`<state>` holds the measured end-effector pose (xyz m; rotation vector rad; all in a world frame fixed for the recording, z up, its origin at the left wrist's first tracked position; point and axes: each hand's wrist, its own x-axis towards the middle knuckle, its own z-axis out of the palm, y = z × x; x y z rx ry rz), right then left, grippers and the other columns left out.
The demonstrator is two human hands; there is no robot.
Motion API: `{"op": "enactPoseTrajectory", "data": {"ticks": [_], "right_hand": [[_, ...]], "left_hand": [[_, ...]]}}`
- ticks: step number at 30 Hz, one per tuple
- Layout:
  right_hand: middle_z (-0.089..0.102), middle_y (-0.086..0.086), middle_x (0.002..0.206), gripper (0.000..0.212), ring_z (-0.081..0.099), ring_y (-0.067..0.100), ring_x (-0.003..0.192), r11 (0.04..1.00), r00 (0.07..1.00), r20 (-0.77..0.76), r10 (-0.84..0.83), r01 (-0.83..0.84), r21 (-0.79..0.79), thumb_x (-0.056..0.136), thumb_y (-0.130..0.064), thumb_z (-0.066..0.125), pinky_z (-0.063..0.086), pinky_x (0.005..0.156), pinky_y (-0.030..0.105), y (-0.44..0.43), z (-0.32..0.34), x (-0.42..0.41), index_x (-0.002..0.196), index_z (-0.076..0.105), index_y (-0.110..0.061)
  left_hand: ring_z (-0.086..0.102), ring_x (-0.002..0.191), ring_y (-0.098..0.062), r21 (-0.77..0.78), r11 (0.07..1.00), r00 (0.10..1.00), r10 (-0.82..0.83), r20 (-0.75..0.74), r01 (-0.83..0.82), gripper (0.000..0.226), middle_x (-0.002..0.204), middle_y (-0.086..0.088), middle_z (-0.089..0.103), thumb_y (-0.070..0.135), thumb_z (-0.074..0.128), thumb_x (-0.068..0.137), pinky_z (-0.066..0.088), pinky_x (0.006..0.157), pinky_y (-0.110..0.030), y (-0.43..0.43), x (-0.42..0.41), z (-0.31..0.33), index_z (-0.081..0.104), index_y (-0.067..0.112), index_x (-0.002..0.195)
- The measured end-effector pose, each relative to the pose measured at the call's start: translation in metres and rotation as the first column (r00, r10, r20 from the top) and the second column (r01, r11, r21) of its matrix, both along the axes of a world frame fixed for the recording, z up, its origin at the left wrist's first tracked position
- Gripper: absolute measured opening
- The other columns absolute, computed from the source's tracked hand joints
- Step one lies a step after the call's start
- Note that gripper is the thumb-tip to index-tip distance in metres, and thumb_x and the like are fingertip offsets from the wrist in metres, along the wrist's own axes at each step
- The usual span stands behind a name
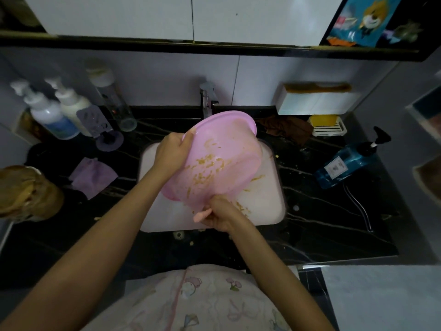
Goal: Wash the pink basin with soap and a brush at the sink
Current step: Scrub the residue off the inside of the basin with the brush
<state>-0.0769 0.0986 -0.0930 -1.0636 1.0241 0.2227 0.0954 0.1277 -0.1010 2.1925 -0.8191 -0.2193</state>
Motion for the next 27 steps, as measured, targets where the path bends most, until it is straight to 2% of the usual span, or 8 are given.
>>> {"op": "enactPoseTrajectory", "data": {"ticks": [4, 6, 8, 10, 15, 19, 23, 27], "right_hand": [[0.044, -0.007, 0.040, 0.026, 0.047, 0.007, 0.036, 0.993, 0.986, 0.116, -0.119, 0.116, 0.031, 0.098, -0.009, 0.031, 0.040, 0.034, 0.016, -0.013, 0.028, -0.001, 0.075, 0.044, -0.015], [0.046, 0.000, 0.055, 0.017, 0.049, 0.016, 0.049, 0.973, 0.963, 0.177, -0.205, 0.220, -0.072, 0.096, -0.007, 0.033, 0.047, 0.041, 0.022, -0.025, 0.040, 0.001, 0.105, 0.046, -0.010], [0.048, 0.004, 0.069, 0.062, 0.058, 0.029, 0.066, 0.937, 0.982, 0.095, -0.166, 0.187, -0.294, 0.093, -0.005, 0.034, 0.056, 0.060, 0.041, -0.027, 0.030, 0.010, 0.147, 0.007, -0.017], [0.053, 0.004, 0.075, 0.079, 0.062, 0.034, 0.078, 0.872, 0.998, -0.014, -0.068, 0.053, -0.486, 0.096, -0.013, 0.034, 0.051, 0.082, 0.046, -0.017, 0.025, 0.011, 0.145, -0.027, -0.021], [0.048, 0.018, 0.134, 0.065, 0.056, 0.027, 0.101, 0.864, 0.978, -0.195, 0.069, -0.156, -0.479, 0.101, -0.035, 0.027, 0.043, 0.091, 0.035, 0.013, 0.007, -0.012, 0.148, -0.016, -0.025], [0.051, 0.019, 0.132, 0.070, 0.057, 0.028, 0.109, 0.790, 0.941, -0.235, 0.245, -0.334, -0.515, 0.101, -0.020, 0.029, 0.041, 0.092, 0.032, 0.031, 0.010, -0.012, 0.147, -0.024, -0.020], [0.060, 0.019, 0.118, 0.088, 0.061, 0.032, 0.102, 0.715, 0.954, -0.281, 0.106, -0.269, -0.645, 0.096, -0.015, 0.043, 0.044, 0.090, 0.039, -0.007, 0.001, 0.011, 0.143, -0.030, -0.013], [0.044, 0.018, 0.138, 0.061, 0.052, 0.031, 0.116, 0.802, 0.956, -0.282, 0.077, -0.227, -0.553, 0.095, -0.010, 0.038, 0.043, 0.086, 0.032, -0.019, -0.008, -0.005, 0.149, 0.010, -0.012]], "left_hand": [[0.045, 0.054, -0.027, 0.001, 1.000, 1.000, 0.020, 0.001, -0.020, 0.065, 0.051, -0.004, 0.044, 0.065, 0.027, 0.084, 0.037, 0.055, -0.035, 0.000, 0.005, 0.001, 0.040, 0.009, 0.053], [0.045, 0.054, -0.025, -0.024, 0.999, 0.998, 0.037, -0.043, -0.038, 0.064, 0.051, -0.003, 0.046, 0.062, 0.029, 0.087, 0.040, 0.056, -0.036, 0.000, 0.003, -0.003, 0.041, 0.011, 0.051], [0.043, 0.053, -0.021, -0.079, 0.994, 0.992, 0.074, -0.105, -0.082, 0.061, 0.049, 0.000, 0.045, 0.057, 0.031, 0.090, 0.039, 0.057, -0.035, 0.001, 0.000, -0.011, 0.041, 0.013, 0.049], [0.042, 0.055, -0.019, -0.107, 0.983, 0.983, 0.136, -0.126, -0.150, 0.059, 0.049, 0.002, 0.043, 0.053, 0.034, 0.093, 0.035, 0.057, -0.034, 0.007, -0.002, -0.019, 0.038, 0.015, 0.048], [0.039, 0.057, -0.017, -0.115, 0.960, 0.960, 0.238, -0.144, -0.255, 0.057, 0.055, -0.009, 0.043, 0.046, 0.038, 0.098, 0.033, 0.057, -0.034, 0.023, 0.010, -0.023, 0.039, 0.010, 0.053], [0.041, 0.056, -0.018, -0.124, 0.959, 0.962, 0.238, -0.132, -0.254, 0.062, 0.054, -0.011, 0.044, 0.053, 0.036, 0.094, 0.037, 0.056, -0.037, 0.026, 0.015, -0.026, 0.038, 0.009, 0.051], [0.039, 0.054, -0.019, -0.121, 0.959, 0.961, 0.241, -0.137, -0.257, 0.064, 0.051, -0.010, 0.043, 0.055, 0.035, 0.093, 0.041, 0.056, -0.042, 0.029, 0.018, -0.029, 0.036, 0.009, 0.049], [0.036, 0.052, -0.017, -0.126, 0.956, 0.957, 0.245, -0.153, -0.265, 0.061, 0.049, -0.005, 0.040, 0.053, 0.036, 0.095, 0.036, 0.056, -0.037, 0.029, 0.017, -0.029, 0.033, 0.012, 0.048]]}}
